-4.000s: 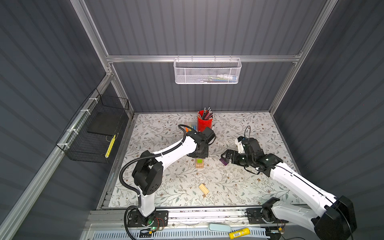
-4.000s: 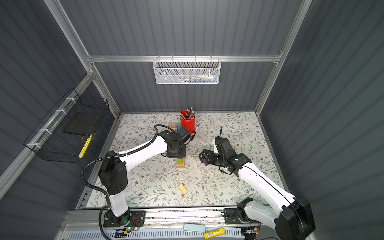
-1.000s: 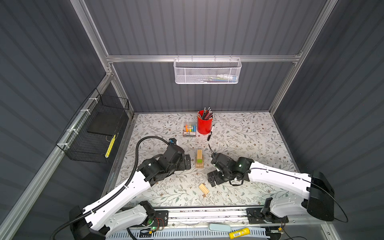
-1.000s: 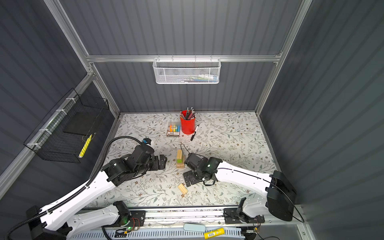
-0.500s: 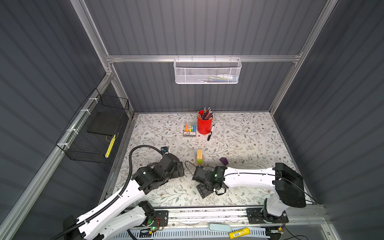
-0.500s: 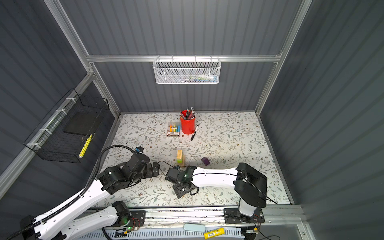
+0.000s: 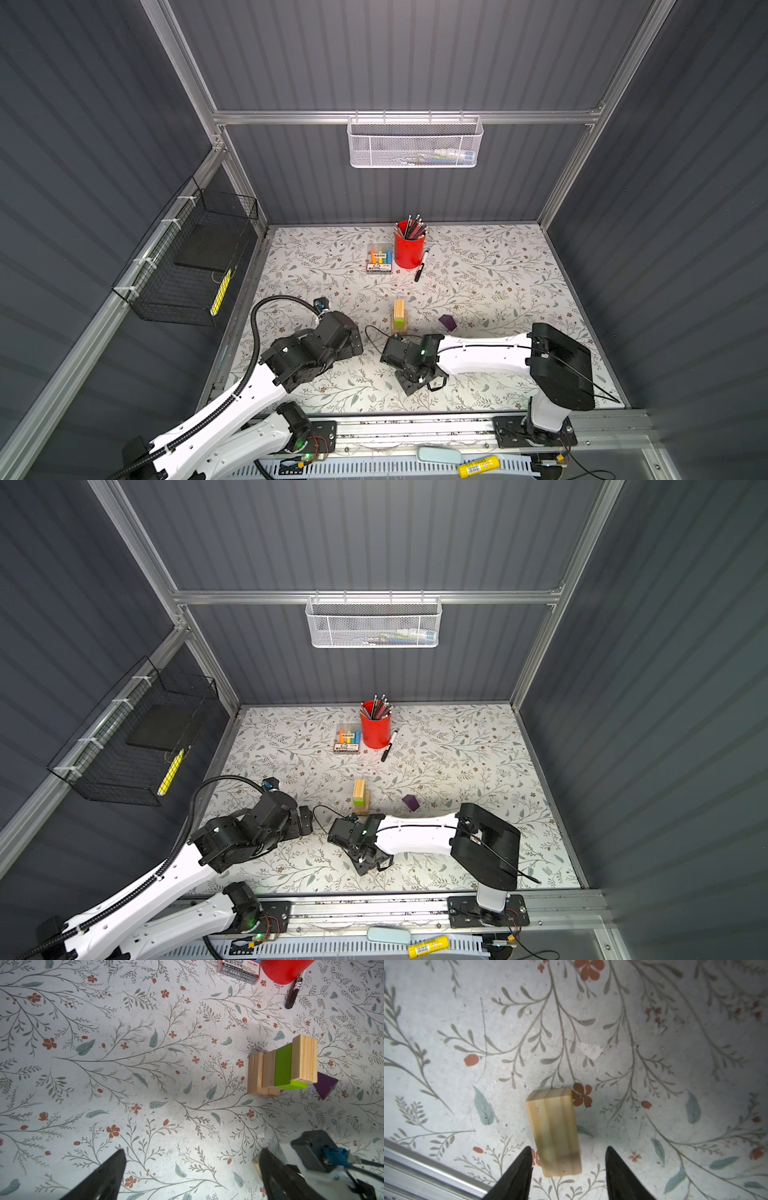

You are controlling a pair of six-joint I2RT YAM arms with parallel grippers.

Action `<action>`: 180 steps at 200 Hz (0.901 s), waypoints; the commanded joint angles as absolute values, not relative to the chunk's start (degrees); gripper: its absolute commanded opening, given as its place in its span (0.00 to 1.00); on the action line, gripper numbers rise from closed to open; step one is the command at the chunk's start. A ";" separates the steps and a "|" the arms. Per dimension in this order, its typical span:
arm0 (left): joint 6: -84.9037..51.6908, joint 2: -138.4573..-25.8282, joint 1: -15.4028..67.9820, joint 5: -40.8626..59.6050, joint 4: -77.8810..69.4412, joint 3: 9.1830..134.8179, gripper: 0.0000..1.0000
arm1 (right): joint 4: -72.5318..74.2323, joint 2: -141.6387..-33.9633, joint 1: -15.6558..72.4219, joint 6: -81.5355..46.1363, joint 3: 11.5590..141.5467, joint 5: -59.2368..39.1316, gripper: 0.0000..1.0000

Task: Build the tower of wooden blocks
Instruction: 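Move the right gripper to the loose short wooden block and grasp it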

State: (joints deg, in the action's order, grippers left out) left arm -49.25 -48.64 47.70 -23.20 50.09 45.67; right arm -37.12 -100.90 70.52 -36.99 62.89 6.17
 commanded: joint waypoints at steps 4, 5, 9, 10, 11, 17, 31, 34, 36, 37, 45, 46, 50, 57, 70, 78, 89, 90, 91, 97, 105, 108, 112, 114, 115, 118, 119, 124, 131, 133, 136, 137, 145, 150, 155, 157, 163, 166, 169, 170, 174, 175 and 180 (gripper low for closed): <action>-50.46 -47.68 48.14 -24.87 52.17 45.42 1.00 | -36.74 -102.37 70.25 -36.65 64.44 6.29 0.50; -50.54 -47.66 48.15 -24.92 52.19 45.38 1.00 | -36.74 -102.47 70.23 -36.65 64.48 6.31 0.50; -50.61 -47.68 48.16 -24.95 52.19 45.36 0.99 | -36.74 -102.63 70.12 -36.65 64.63 6.33 0.49; -50.62 -47.70 48.12 -24.96 52.20 45.36 1.00 | -36.74 -102.69 70.13 -36.65 64.66 6.33 0.49; -50.62 -47.67 48.14 -24.96 52.16 45.35 1.00 | -36.74 -102.72 70.09 -36.65 64.67 6.33 0.49; -50.60 -47.65 48.12 -24.96 52.23 45.37 1.00 | -36.75 -102.98 69.93 -36.65 64.77 6.33 0.48; -50.71 -47.65 48.16 -24.96 52.29 45.36 1.00 | -36.62 -103.49 69.76 -36.49 65.04 6.00 0.46; -50.71 -47.67 48.12 -24.96 52.27 45.35 1.00 | -36.65 -103.63 69.71 -36.48 65.07 6.03 0.46; -50.71 -47.69 48.09 -24.96 52.29 45.35 1.00 | -36.65 -103.73 69.70 -36.47 65.11 6.04 0.45; -50.71 -47.66 48.08 -25.00 52.29 45.35 1.00 | -36.65 -103.81 69.70 -36.47 65.12 6.01 0.45; -50.76 -47.68 48.10 -25.13 52.34 45.31 1.00 | -36.65 -104.09 69.67 -36.39 65.12 5.94 0.44; -50.73 -47.70 48.09 -25.13 52.36 45.33 1.00 | -36.56 -104.12 69.64 -36.39 65.17 5.96 0.44; -50.76 -47.72 48.09 -25.21 52.38 45.26 1.00 | -36.50 -104.15 69.61 -36.29 65.21 5.98 0.43; -50.76 -47.73 48.14 -25.14 52.29 45.23 1.00 | -36.35 -104.40 69.60 -36.21 65.18 6.13 0.42; -50.79 -47.87 48.13 -25.15 52.27 45.33 1.00 | -36.46 -104.91 69.47 -36.23 65.16 6.07 0.40; -50.77 -47.83 48.15 -25.19 52.23 45.35 1.00 | -36.43 -105.12 69.43 -36.13 65.16 6.00 0.38; -50.79 -47.99 48.10 -25.31 52.23 45.24 1.00 | -36.52 -105.32 69.30 -36.10 65.13 6.17 0.36; -50.80 -47.94 48.13 -25.31 52.26 45.25 1.00 | -36.50 -105.35 69.32 -36.11 65.13 6.16 0.35; -50.75 -47.97 48.10 -25.36 52.24 45.21 1.00 | -36.48 -105.37 69.29 -36.07 65.08 6.20 0.35; -50.73 -48.03 48.12 -25.31 52.22 45.26 1.00 | -36.56 -105.46 69.30 -36.01 65.02 6.25 0.34; -50.73 -48.07 48.16 -25.31 52.16 45.26 1.00 | -36.50 -105.55 69.18 -35.99 64.89 6.32 0.32; -50.78 -48.08 48.14 -25.31 52.16 45.26 1.00 | -36.61 -105.54 69.13 -35.95 64.83 6.28 0.32; -50.78 -48.08 48.14 -25.36 52.12 45.22 1.00 | -36.64 -105.51 69.10 -36.02 64.74 6.26 0.31; -50.73 -48.14 48.16 -25.32 52.05 45.23 1.00 | -36.65 -105.50 69.11 -36.08 64.77 6.25 0.31; -50.72 -48.15 48.16 -25.32 52.09 45.25 1.00 | -36.65 -105.44 69.14 -36.06 64.77 6.20 0.31; -50.74 -48.17 48.19 -25.25 52.07 45.26 1.00 | -36.65 -105.38 69.09 -36.11 64.73 6.15 0.30; -50.72 -48.21 48.17 -25.24 52.10 45.26 1.00 | -36.61 -105.34 69.13 -36.07 64.71 6.06 0.30; -50.77 -48.28 48.19 -25.22 52.09 45.25 1.00 | -36.65 -105.17 69.14 -36.13 64.64 5.91 0.29; -50.76 -48.30 48.16 -25.14 52.06 45.33 1.00 | -36.58 -104.90 69.09 -36.28 64.39 5.60 0.27; -50.72 -48.28 48.16 -25.14 52.04 45.35 1.00 | -36.50 -104.80 69.15 -36.34 64.26 5.51 0.27; -50.74 -48.30 48.16 -25.14 52.11 45.35 1.00 | -36.48 -104.53 69.12 -36.47 64.17 5.46 0.25; -50.72 -48.32 48.16 -25.14 52.11 45.35 1.00 | -36.48 -104.47 69.10 -36.47 64.12 5.45 0.25; -50.71 -48.27 48.12 -25.14 52.07 45.37 1.00 | -36.38 -103.80 69.14 -36.82 63.75 5.30 0.23; -50.71 -48.31 48.12 -25.14 52.03 45.48 1.00 | -36.24 -103.27 69.08 -37.14 63.56 5.23 0.22; -50.65 -48.34 48.16 -25.05 51.89 45.49 1.00 | -36.24 -102.71 69.08 -37.47 63.39 5.17 0.21; -50.54 -48.25 48.16 -25.05 51.80 45.56 1.00 | -36.26 -102.52 69.08 -37.67 63.24 5.16 0.20; -50.49 -48.21 48.16 -24.99 51.65 45.56 1.00 | -36.21 -101.78 69.04 -38.06 62.90 4.99 0.19; -50.45 -48.25 48.13 -24.96 51.59 45.60 1.00 | -36.21 -101.41 69.02 -38.39 62.73 4.93 0.18; -50.48 -48.23 48.15 -24.96 51.50 45.61 1.00 | -36.21 -101.11 69.05 -38.68 62.53 4.92 0.17; -50.51 -48.20 48.16 -24.96 51.50 45.66 1.00 | -36.21 -100.91 69.07 -38.81 62.47 4.97 0.17; -50.50 -48.23 48.16 -24.90 51.42 45.70 1.00 | -36.08 -100.33 69.00 -39.32 62.20 4.92 0.17; -50.56 -48.20 48.12 -24.88 51.37 45.75 1.00 | -36.06 -100.13 69.00 -39.43 62.12 4.92 0.17; -50.48 -48.19 48.16 -24.74 51.13 45.83 1.00 | -36.01 -99.48 68.99 -40.10 61.81 4.82 0.16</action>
